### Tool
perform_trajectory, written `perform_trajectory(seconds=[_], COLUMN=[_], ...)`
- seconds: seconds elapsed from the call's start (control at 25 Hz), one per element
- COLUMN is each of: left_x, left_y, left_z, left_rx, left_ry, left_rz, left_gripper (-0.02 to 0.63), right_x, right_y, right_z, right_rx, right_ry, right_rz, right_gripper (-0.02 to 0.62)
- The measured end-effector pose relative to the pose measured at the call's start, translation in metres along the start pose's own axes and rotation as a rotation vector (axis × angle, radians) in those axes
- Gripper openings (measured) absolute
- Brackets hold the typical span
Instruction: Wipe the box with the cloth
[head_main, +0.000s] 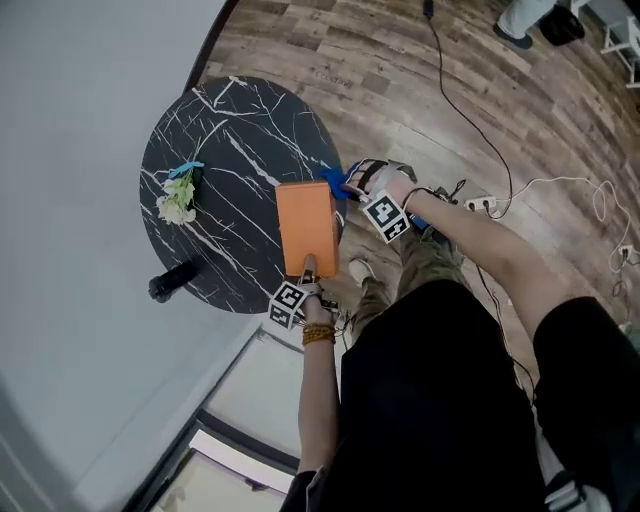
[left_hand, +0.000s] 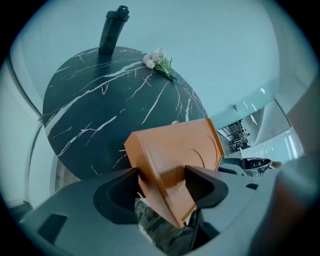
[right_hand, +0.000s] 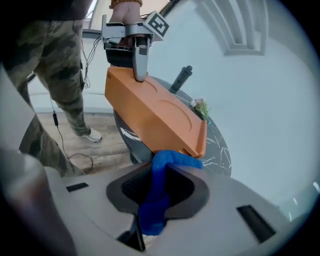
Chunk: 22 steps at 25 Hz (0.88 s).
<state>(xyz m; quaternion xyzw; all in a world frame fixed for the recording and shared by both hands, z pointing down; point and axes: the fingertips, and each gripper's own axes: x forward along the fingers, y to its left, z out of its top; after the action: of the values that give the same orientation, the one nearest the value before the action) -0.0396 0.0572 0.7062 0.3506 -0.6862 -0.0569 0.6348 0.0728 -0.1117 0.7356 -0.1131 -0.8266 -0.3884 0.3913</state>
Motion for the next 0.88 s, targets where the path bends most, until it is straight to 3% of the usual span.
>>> perform_trajectory(seconds=[0.24,0.72,0.88], left_x=[0.007,0.010,0.010], left_y=[-0.001,0.001,0.003], left_z=[-0.002,-0.004,-0.004], left_rx=[0.035,0.065,0.055], left_ry=[0.120,0.174,0.188], left_rz=[-0.049,-0.095,-0.110], left_gripper=[0.299,0.302,0.304], right_x=[0.002,-0.006,-0.008], right_y=[0.034,0.072,0.092], right_z=[0.042,0.100,0.126], right_rx=[0.144,0.123,0.159], right_ry=[0.106,0.182,0.187], right_rz=[-0.078,-0.113,-0.114], right_gripper=[0.066,0.066,0.066])
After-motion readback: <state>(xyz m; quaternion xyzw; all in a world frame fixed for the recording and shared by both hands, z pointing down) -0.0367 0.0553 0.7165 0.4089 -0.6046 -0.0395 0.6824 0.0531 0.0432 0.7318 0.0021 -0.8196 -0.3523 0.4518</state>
